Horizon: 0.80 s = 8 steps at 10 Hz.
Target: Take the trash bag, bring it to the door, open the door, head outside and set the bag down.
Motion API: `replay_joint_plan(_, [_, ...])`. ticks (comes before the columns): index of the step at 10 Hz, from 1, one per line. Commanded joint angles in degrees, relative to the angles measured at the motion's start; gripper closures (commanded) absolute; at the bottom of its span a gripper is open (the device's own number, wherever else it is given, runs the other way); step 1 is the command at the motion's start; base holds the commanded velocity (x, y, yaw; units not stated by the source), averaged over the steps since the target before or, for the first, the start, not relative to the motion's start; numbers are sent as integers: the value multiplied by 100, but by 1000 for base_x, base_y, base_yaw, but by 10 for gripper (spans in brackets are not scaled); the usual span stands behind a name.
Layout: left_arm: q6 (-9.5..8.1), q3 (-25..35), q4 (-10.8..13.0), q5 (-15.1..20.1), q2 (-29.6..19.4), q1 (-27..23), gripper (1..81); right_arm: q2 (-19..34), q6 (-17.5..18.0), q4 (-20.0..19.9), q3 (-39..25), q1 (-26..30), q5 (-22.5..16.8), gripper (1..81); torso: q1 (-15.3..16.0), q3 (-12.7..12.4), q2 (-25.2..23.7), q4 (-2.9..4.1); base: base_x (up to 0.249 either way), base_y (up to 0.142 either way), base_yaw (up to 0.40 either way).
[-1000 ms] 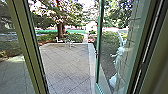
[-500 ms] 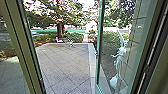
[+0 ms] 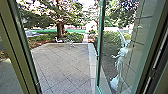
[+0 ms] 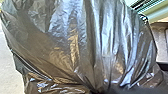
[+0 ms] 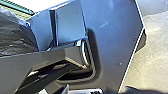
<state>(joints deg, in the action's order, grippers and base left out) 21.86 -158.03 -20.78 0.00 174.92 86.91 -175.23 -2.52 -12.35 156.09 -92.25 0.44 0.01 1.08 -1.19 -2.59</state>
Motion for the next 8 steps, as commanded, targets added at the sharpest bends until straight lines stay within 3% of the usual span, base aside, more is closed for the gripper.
replay_joint_plan(1, [29,17,39,352,8,-284,811,-24,-20,13,-27,237,-352,10,0,0,0,0,108,0,0])
replay_joint_plan(8, [29,17,39,352,17,-283,811,-24,-29,13,-9,237,-352,10,5,2,2,0,110,0,0])
